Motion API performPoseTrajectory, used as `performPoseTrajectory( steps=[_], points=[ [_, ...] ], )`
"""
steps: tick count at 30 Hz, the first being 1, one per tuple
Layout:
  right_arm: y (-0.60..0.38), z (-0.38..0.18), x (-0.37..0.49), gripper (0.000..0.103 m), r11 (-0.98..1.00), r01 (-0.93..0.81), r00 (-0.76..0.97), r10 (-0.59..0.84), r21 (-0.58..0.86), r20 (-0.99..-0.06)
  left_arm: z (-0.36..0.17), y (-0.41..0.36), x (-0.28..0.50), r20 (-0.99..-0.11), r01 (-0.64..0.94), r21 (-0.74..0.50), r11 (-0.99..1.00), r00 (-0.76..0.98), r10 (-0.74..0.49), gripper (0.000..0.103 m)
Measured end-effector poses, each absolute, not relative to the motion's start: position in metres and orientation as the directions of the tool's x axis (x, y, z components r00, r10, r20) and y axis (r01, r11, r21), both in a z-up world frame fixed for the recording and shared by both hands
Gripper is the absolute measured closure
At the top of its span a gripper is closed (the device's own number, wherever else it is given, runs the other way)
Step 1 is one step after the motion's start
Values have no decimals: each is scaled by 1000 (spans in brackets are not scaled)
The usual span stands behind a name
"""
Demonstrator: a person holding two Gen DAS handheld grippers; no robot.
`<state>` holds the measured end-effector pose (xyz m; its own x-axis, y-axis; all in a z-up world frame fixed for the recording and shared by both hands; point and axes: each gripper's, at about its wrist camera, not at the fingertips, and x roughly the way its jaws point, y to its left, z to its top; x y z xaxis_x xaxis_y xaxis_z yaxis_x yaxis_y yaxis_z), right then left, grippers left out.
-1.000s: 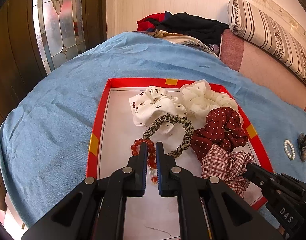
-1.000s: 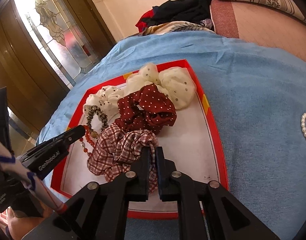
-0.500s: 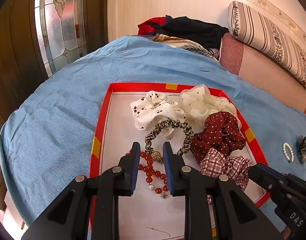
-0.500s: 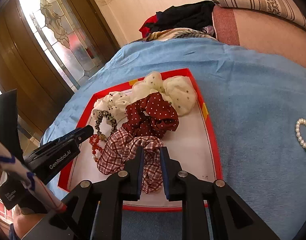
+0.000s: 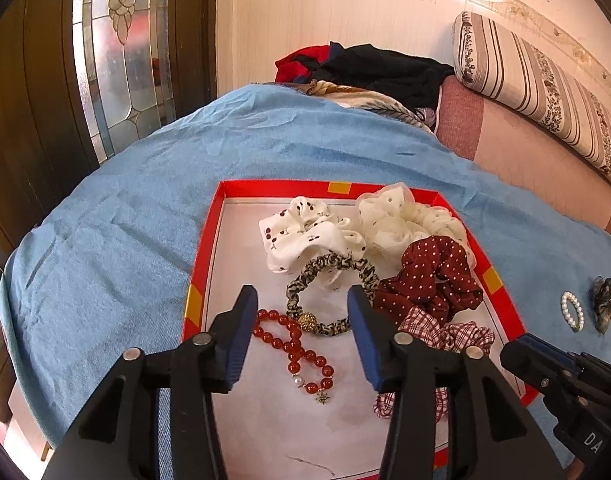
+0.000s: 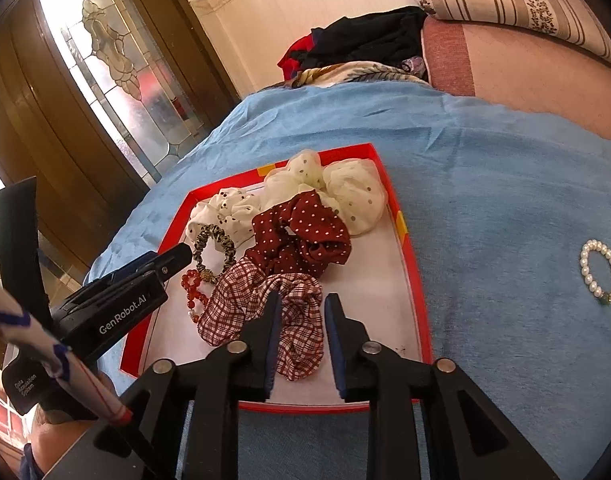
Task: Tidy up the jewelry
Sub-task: 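Lower the plaid scrunchie and bead bracelet into the box and open both tools, then grasp the pearl bracelet with the left tool while the right tool grasps the black lace scrunchie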
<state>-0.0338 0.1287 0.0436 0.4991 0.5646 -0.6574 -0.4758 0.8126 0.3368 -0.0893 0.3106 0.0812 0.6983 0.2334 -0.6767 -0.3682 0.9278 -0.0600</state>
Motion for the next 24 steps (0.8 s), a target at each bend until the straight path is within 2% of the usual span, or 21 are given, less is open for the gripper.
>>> performPoseTrajectory(
  steps=[9,24],
  points=[
    [119,43,-37,71,807,-473,490,574,352,-657,89,308,-92,-642,-373,-67,925,726,246,32],
    [74,56,-44,71,799,-468,508,593,377,-625,100,290,-92,-588,-356,-75,931,770,247,29]
  ],
)
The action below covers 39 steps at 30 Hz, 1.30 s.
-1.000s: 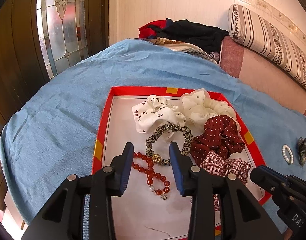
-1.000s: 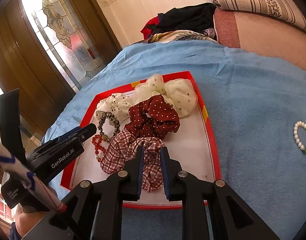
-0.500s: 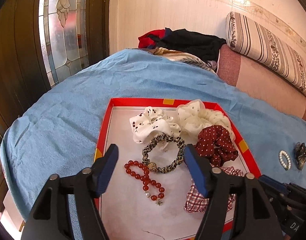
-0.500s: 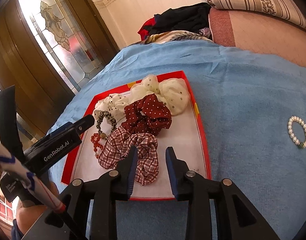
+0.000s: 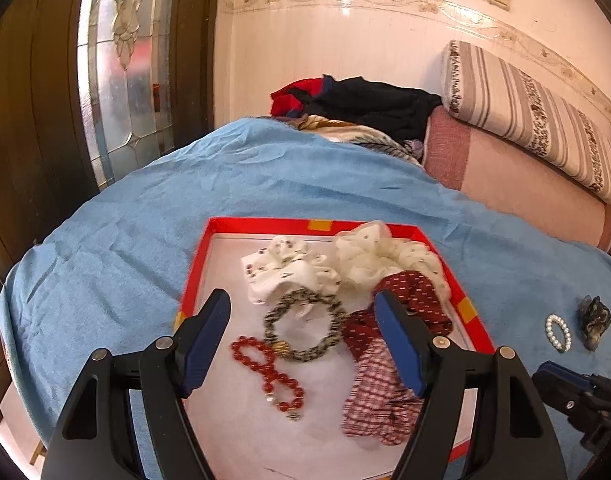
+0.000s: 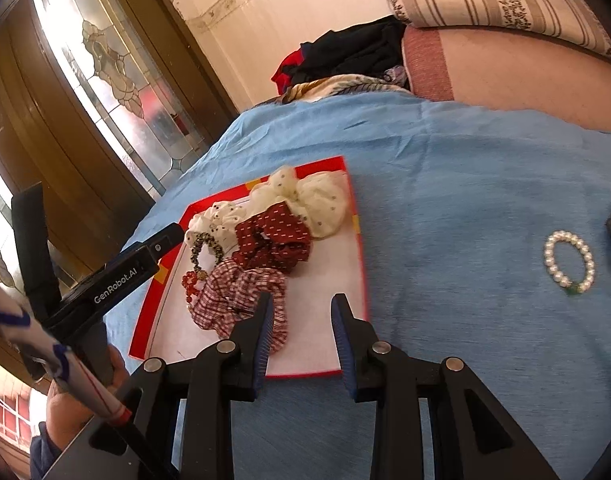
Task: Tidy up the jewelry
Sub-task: 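Grasp the pearl bracelet with the left tool while the right tool grasps the black lace scrunchie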
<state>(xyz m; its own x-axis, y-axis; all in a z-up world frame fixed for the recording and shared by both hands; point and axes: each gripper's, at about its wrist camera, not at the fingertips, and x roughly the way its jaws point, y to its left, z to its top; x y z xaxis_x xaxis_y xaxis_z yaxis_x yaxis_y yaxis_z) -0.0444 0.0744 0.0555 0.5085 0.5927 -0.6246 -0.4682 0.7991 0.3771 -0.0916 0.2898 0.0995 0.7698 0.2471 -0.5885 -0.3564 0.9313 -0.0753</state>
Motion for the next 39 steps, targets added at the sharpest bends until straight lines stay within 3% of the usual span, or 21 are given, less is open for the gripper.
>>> performPoseTrajectory(
  steps=[12,24,33,39],
  points=[
    [-38,49,-43,71,843,-372,572,538,389,-619,102,210,-79,-552,-193,32,981,814,179,29],
    [-156,61,-23,71,821,-180,683,501,542,-531,92,103,-70,-607,-12,57,998,793,44,29],
    [-211,90,-26,71,800,-145,753,471,582,-460,100,31,-42,-714,132,-154,979,670,-202,29],
    [-247,94,-29,70,795,-75,791,415,602,-449,90,11,14,-787,91,-219,971,572,-231,29]
  ],
)
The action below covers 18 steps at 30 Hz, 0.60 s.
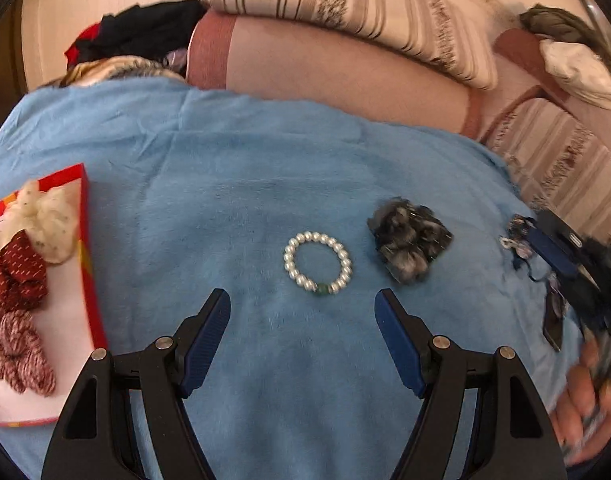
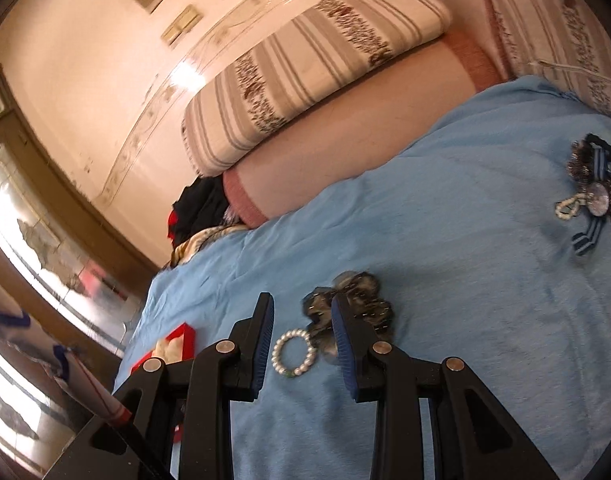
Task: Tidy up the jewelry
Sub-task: 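Grasp the pearl bracelet with the left tool while the right tool grasps the black lace scrunchie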
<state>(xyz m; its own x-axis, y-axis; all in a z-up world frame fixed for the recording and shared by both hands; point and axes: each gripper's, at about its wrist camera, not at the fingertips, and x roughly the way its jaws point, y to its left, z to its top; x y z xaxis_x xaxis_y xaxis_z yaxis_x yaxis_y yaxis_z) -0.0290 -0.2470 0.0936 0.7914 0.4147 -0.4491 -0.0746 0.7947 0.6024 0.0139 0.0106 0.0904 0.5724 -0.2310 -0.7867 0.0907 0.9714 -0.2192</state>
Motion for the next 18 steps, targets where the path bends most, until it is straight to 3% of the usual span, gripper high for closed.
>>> performPoseTrajectory(
  steps=[5,7,9,15,17,18],
  points=[
    [-248,90,-22,70,788,-71,781,426,612,-457,74,3,49,-819,52,-234,971,527,-226,31],
    [-249,88,-19,70,781,-70,775,434,621,-459,65,0,62,-836,41,-221,974,507,-211,38],
    [-250,86,-17,70,774,-72,767,447,629,-461,55,-5,74,-852,38,-223,974,478,-213,54],
    [-253,86,-17,70,769,-73,770,448,635,-455,28,-16,100,-889,32,-176,984,425,-173,57],
    [-255,85,-15,70,768,-65,771,444,637,-457,17,-19,103,-897,40,-159,987,412,-161,60],
    [-255,84,-15,70,769,-60,771,441,637,-460,17,-22,100,-889,52,-124,991,437,-135,66]
  ],
)
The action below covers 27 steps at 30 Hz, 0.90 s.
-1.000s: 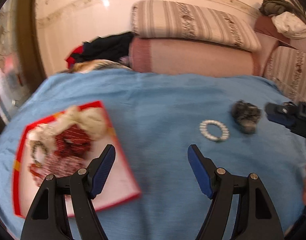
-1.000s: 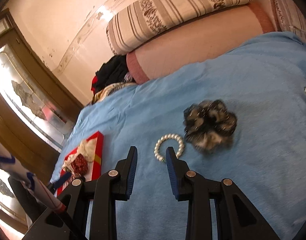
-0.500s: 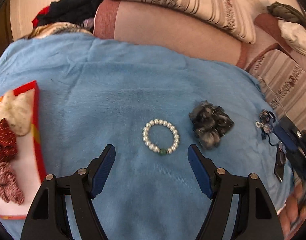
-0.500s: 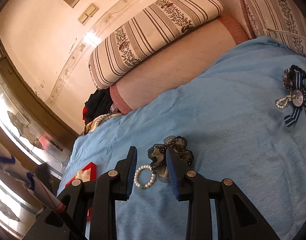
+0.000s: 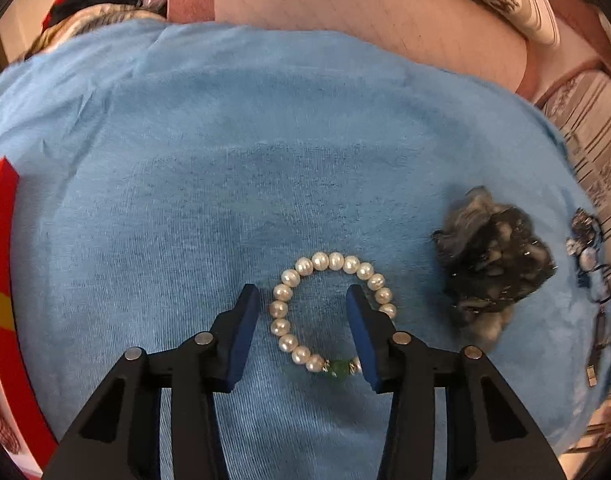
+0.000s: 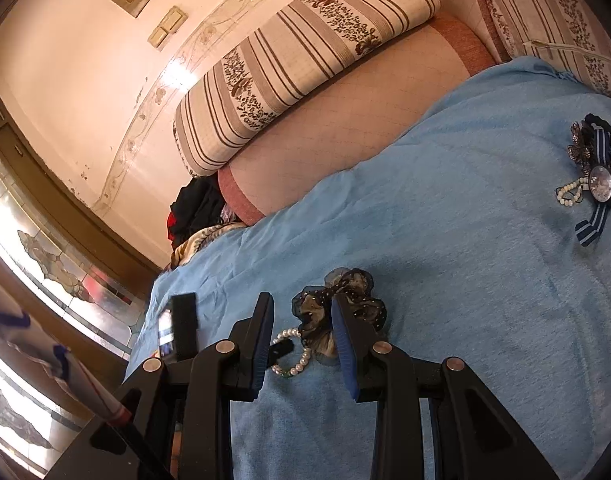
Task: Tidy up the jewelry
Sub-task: 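Grasp the pearl bracelet with the left tool while the right tool grasps the black lace scrunchie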
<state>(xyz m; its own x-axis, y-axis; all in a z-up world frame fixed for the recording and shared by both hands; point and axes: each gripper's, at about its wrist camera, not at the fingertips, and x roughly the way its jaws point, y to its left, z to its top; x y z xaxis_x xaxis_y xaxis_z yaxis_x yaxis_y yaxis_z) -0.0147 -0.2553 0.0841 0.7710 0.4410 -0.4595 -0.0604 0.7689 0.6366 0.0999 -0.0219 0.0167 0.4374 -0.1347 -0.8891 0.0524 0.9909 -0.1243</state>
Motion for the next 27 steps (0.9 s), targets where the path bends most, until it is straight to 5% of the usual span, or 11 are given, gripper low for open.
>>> performPoseTrajectory(
  steps=[1,3,12,27],
  points=[
    [-256,84,-14,70,770,-55,772,436,635,-462,17,-24,98,-886,57,-104,993,449,-119,70],
    [-258,82,-13,70,773,-41,774,426,633,-469,16,-19,86,-873,68,-84,994,476,-106,94],
    [-254,67,-2,67,806,22,760,371,592,-534,16,18,20,-833,111,-181,977,510,-213,94],
    [-214,18,57,61,868,68,650,335,492,-682,12,11,44,-819,156,-145,977,536,-207,94]
  ],
)
